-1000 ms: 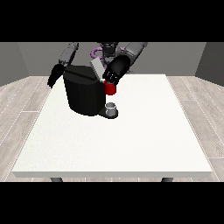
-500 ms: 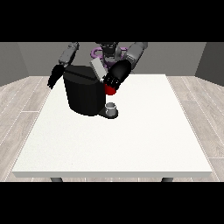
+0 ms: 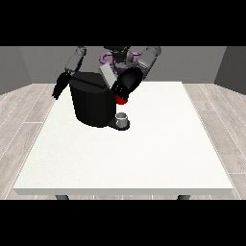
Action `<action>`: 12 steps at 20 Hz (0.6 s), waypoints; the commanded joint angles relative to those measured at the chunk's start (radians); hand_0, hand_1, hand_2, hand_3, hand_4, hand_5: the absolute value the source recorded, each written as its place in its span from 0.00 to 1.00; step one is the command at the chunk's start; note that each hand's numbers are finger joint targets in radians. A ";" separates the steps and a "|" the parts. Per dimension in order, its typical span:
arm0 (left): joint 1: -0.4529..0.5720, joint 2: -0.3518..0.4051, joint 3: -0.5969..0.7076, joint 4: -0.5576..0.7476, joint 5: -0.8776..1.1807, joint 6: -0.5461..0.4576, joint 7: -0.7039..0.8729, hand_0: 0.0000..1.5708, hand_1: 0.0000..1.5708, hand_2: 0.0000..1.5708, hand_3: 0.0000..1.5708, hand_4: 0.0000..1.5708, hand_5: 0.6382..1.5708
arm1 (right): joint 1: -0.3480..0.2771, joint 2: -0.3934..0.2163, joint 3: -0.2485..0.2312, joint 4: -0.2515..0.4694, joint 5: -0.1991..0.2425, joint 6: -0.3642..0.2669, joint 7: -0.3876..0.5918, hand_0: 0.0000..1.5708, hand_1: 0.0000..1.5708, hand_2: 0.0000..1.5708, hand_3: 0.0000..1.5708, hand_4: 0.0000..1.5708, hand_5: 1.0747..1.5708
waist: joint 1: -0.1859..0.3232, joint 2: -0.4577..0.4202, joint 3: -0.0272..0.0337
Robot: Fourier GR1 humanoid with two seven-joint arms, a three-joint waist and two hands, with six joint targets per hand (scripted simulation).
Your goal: Insert the coffee pod into the coffee machine and close the lid
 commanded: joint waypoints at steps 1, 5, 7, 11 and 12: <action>-0.006 0.033 0.016 0.015 -0.002 0.023 -0.038 0.81 0.81 0.79 0.62 0.00 1.00 | 0.040 0.020 0.037 -0.019 0.026 -0.008 -0.015 0.00 0.00 0.00 0.00 0.07 1.00 | -0.015 0.002 -0.0014; -0.002 0.013 -0.027 0.002 -0.052 0.059 -0.031 0.69 0.69 0.68 0.51 0.00 1.00 | -0.005 0.018 0.019 -0.013 0.007 -0.003 0.029 0.00 0.00 0.00 0.00 0.07 1.00 | -0.017 0.000 -0.0012; 0.013 0.033 -0.015 0.022 -0.054 0.080 -0.060 0.64 0.64 0.65 0.46 0.00 1.00 | 0.004 0.032 0.053 -0.045 0.043 -0.023 0.047 0.00 0.00 0.00 0.00 0.11 1.00 | -0.026 0.011 -0.0017; -0.004 0.052 -0.025 0.015 -0.084 0.116 -0.064 0.32 0.32 0.49 0.38 0.00 1.00 | -0.033 0.026 0.058 -0.053 0.072 -0.047 0.063 0.00 0.00 0.00 0.00 0.10 1.00 | -0.020 0.038 -0.0017; -0.009 0.084 -0.017 0.004 -0.085 0.107 -0.068 0.00 0.00 0.44 0.35 0.00 1.00 | -0.008 0.004 0.025 -0.032 0.037 -0.022 -0.008 0.00 0.00 0.00 0.00 0.10 1.00 | -0.020 0.054 -0.0011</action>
